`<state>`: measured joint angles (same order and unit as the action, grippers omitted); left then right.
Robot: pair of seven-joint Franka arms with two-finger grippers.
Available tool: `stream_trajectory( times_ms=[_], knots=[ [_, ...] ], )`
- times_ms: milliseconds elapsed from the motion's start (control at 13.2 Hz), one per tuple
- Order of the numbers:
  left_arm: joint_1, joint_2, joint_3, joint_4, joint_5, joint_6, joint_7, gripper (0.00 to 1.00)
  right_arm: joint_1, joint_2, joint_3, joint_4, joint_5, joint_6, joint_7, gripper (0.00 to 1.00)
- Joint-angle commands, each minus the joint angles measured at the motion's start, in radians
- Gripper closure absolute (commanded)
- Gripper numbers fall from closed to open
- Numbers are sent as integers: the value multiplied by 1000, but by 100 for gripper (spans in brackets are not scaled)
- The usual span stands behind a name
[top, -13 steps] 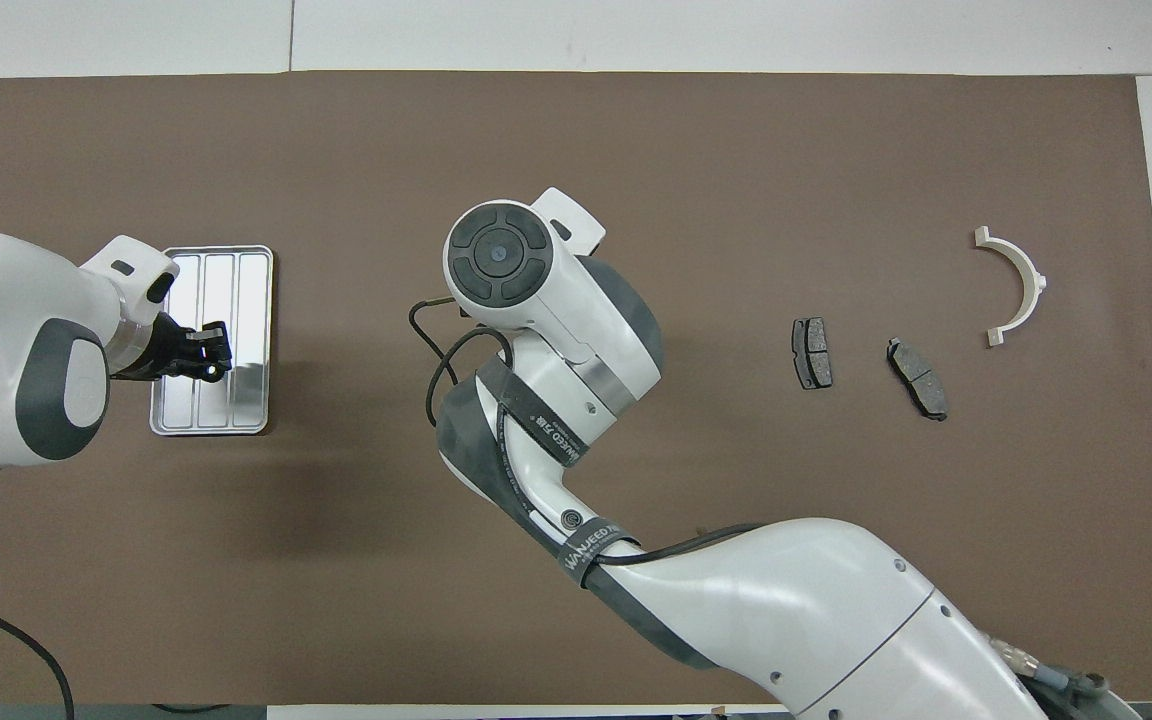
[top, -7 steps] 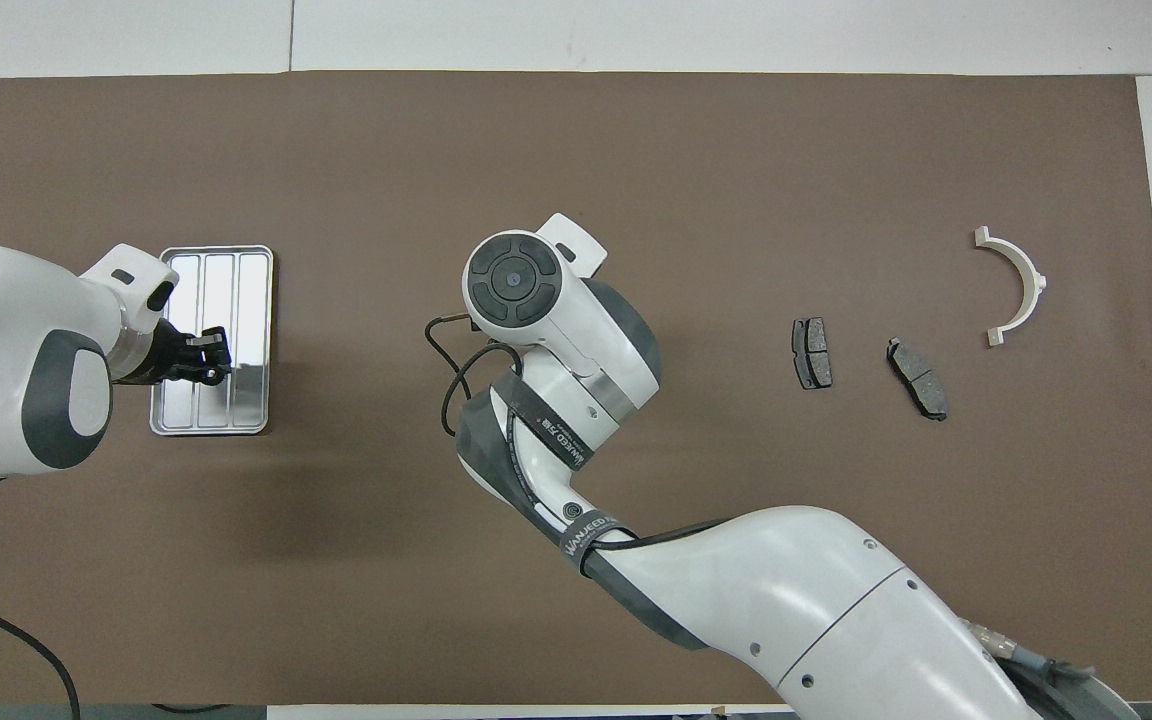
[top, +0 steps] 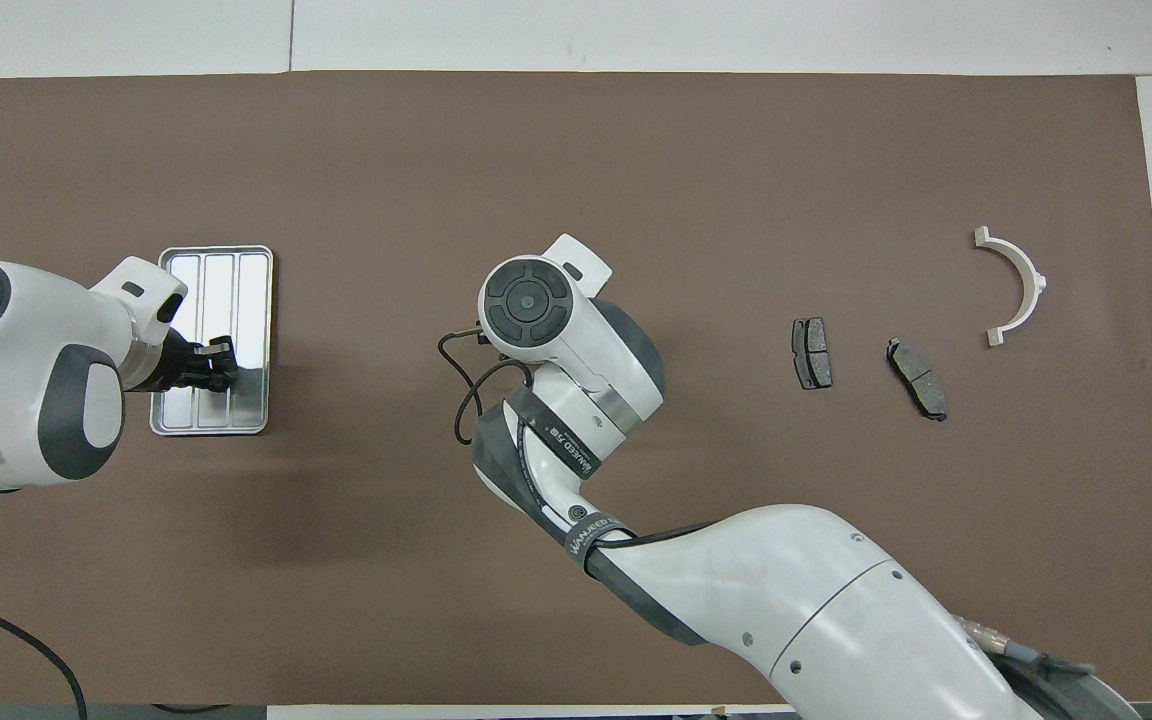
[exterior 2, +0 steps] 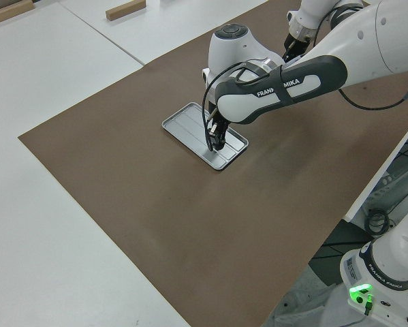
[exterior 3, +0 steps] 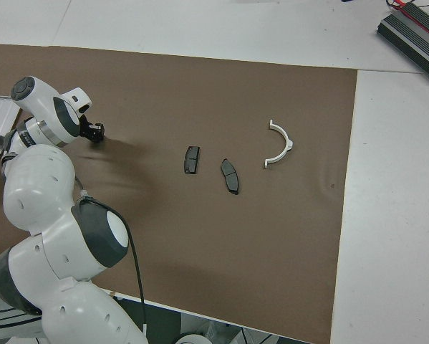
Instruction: Pick bearing gear from pile to tray
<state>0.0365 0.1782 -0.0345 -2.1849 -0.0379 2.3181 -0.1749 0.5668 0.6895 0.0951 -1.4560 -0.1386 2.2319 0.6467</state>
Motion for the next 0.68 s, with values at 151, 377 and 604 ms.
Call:
stream_trajectory(
  times_ms=[151,377,604],
  knots=[
    [16,-20,-8,-21,4,17,15,23,-109,-89,9,109,-2,-169,-50,0],
    [10,-32,-8,34,4,-55,0,17,-299,-185,11,109,58,-239,-411,0],
    [-56,-17,-12,141,4,-141,-159,12,-509,-249,11,111,93,-338,-775,0]
  ],
)
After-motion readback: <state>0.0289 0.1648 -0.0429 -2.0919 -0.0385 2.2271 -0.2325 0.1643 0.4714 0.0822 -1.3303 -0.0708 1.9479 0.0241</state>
